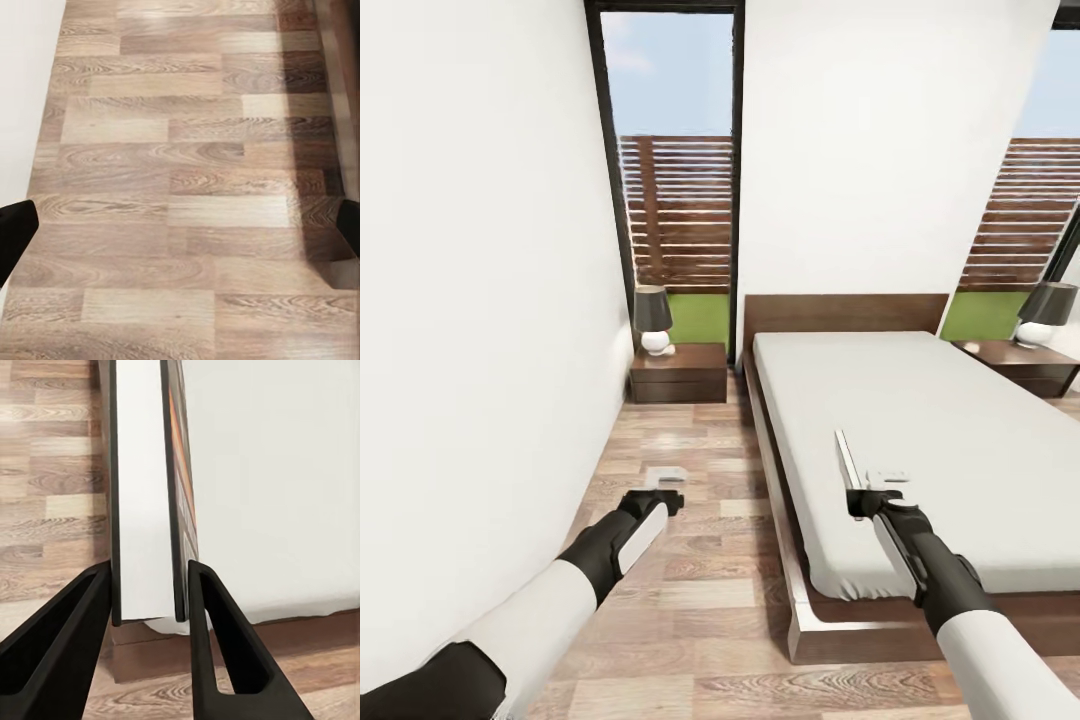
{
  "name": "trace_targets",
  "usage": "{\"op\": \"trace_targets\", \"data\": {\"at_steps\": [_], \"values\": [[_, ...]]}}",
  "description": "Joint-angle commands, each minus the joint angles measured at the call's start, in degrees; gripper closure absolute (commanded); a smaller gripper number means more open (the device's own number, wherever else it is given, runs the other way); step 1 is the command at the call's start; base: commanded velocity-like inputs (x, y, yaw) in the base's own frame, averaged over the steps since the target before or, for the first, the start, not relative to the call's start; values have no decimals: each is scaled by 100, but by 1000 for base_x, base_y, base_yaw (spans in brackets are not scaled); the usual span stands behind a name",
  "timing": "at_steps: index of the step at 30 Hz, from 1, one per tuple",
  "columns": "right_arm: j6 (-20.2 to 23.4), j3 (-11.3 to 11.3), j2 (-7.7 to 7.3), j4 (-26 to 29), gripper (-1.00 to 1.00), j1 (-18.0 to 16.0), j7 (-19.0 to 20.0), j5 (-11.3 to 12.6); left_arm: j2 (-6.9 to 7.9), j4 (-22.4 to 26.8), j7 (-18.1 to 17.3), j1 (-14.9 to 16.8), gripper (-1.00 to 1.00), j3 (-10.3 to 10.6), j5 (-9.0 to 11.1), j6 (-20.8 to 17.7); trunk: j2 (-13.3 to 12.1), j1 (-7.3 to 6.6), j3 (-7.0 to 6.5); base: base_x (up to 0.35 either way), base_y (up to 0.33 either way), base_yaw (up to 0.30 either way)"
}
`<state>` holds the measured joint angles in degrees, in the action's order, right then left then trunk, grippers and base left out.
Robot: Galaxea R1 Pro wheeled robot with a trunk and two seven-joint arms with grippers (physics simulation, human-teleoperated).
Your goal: In the bedroom, move the book from the bed onto either nightstand, and place the two sandals side by side next to the bed.
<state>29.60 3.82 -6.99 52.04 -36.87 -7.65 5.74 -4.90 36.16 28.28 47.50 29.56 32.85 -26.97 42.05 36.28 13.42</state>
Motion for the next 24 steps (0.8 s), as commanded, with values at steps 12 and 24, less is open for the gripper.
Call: {"op": "trace_targets", "data": {"at_steps": [12,24], "values": [[-25,84,-13,7,100,-5,-63,79,-5,29,59,53,-100,65,67,373,8,2,9,0,0,162],[-4,72,-22,9,100,-5,-53,102,-159,31,47,55,-100,110,81,360,8,2,9,261,0,24]]}}
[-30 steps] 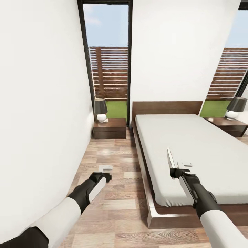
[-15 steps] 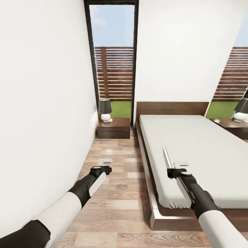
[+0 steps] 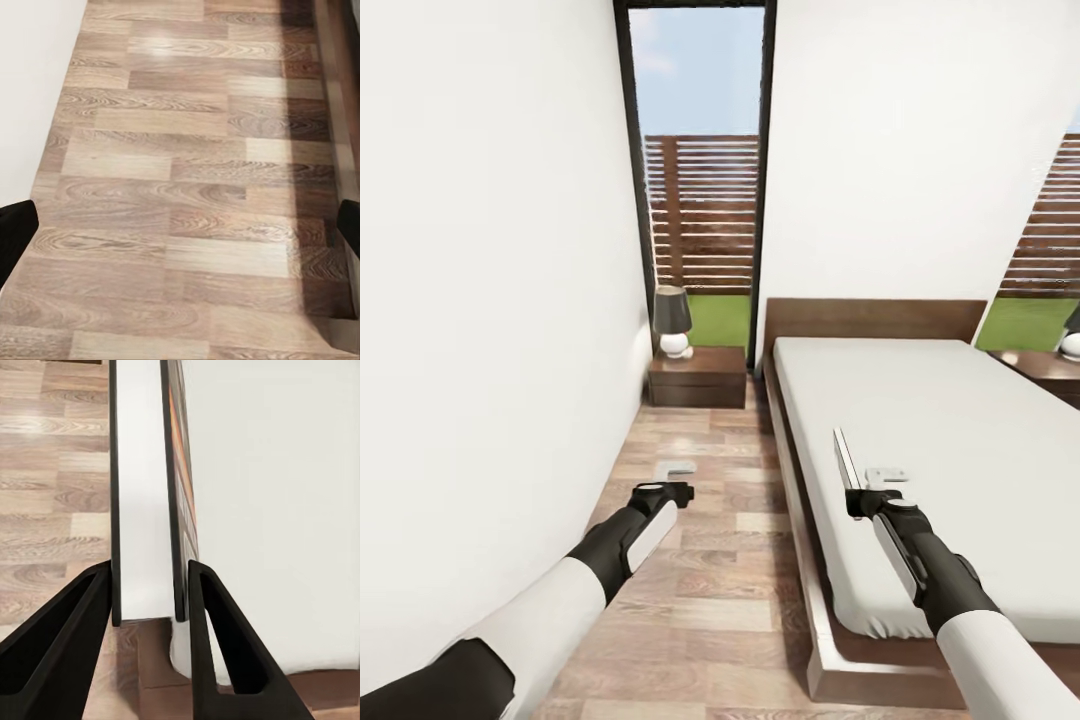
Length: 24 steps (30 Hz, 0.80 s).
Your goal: In the bedroom, move the book from the bed onto either nightstand, and place the two sandals side by side next to the bed.
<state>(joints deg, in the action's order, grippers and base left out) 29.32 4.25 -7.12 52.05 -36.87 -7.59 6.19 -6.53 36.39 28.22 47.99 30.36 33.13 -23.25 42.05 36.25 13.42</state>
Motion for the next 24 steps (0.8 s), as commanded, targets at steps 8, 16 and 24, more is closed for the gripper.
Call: {"op": "trace_targets", "data": {"at_steps": [8,16,24], "values": [[4,31,-4,12,100,-5,-50,74,-48,8,52,8,-100,32,53,-45,7,5,9,259,149,-48],[15,32,-7,12,100,-5,-50,75,-50,8,52,9,-100,32,53,-48,7,5,9,51,315,-26],[-13,23,-8,14,100,-5,-50,75,-50,15,52,5,-100,32,39,-22,7,5,9,4,158,-2]]}}
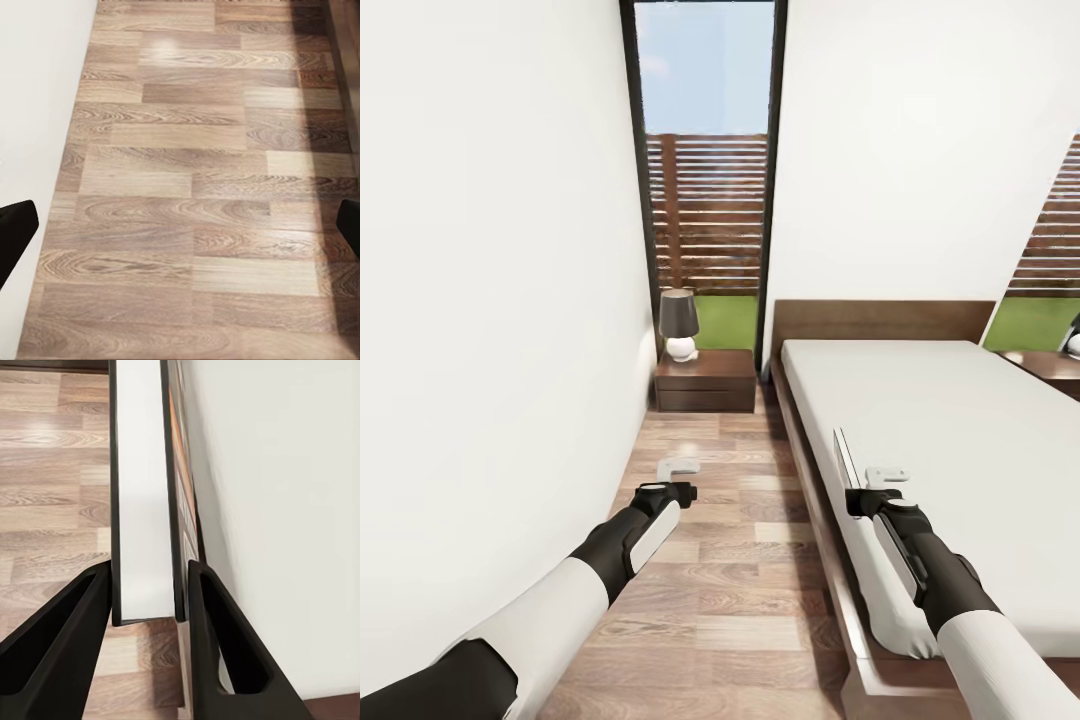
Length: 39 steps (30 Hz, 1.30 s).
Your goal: In the bedroom, move the book from the bed onto either nightstand, and place the two sandals side by side next to the bed.
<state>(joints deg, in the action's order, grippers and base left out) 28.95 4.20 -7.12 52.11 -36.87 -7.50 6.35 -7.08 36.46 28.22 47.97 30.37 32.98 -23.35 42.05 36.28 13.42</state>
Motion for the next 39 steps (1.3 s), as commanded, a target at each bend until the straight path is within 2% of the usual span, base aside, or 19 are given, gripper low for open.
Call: {"op": "trace_targets", "data": {"at_steps": [1,12,39], "values": [[24,28,-8,7,100,-5,-59,59,5,9,52,7,-100,30,53,-12,8,2,9,0,35,0],[23,28,-8,10,100,-5,-59,59,-1,11,52,8,-100,68,54,-12,8,2,9,80,12,0],[23,28,-8,10,100,-5,-59,60,-2,11,52,7,-100,92,59,-12,8,2,9,317,0,0]]}}
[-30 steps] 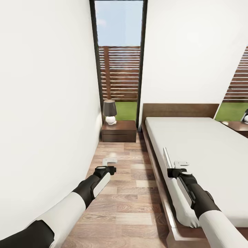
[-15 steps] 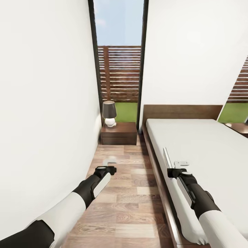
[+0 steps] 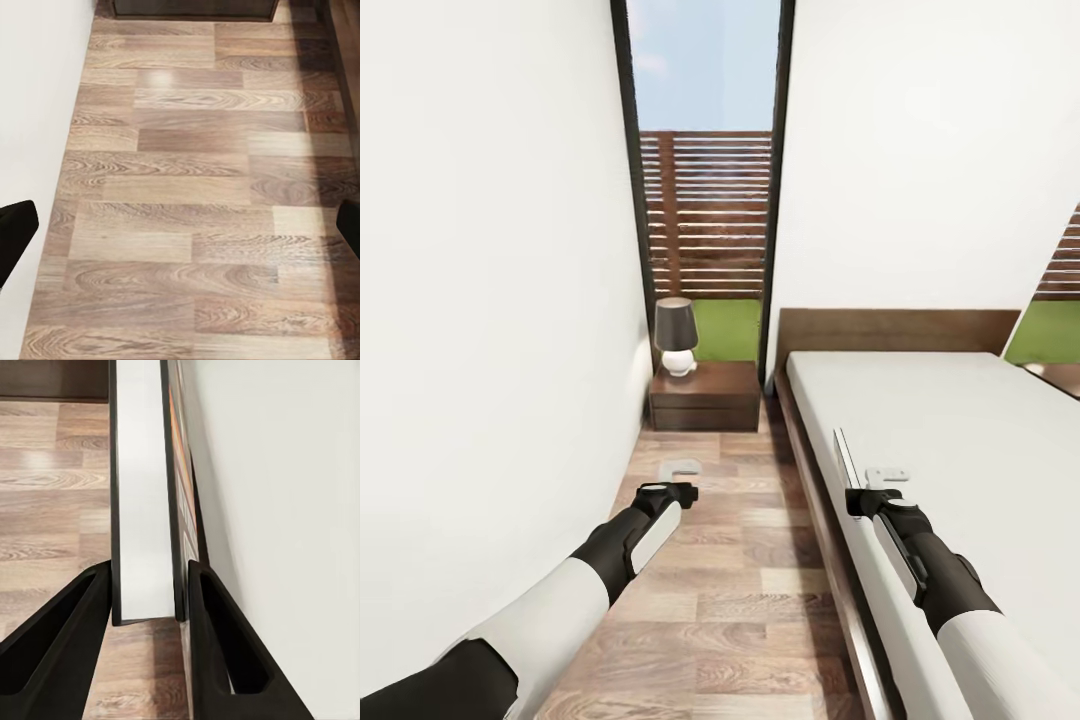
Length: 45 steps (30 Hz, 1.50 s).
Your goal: In the bedroom, move the book from the bed onto either nightstand, and place the two sandals side by side next to the bed.
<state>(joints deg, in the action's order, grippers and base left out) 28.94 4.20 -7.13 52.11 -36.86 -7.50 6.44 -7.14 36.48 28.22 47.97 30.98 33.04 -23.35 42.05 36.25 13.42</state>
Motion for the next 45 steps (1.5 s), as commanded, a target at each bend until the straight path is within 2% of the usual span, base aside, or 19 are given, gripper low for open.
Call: {"op": "trace_targets", "data": {"at_steps": [1,45], "values": [[24,28,-6,9,100,-5,-59,53,4,8,52,6,-100,30,53,-11,7,5,9,334,0,0],[24,29,-6,9,100,-5,-50,58,2,8,52,10,-100,31,45,-11,7,5,9,334,0,0]]}}
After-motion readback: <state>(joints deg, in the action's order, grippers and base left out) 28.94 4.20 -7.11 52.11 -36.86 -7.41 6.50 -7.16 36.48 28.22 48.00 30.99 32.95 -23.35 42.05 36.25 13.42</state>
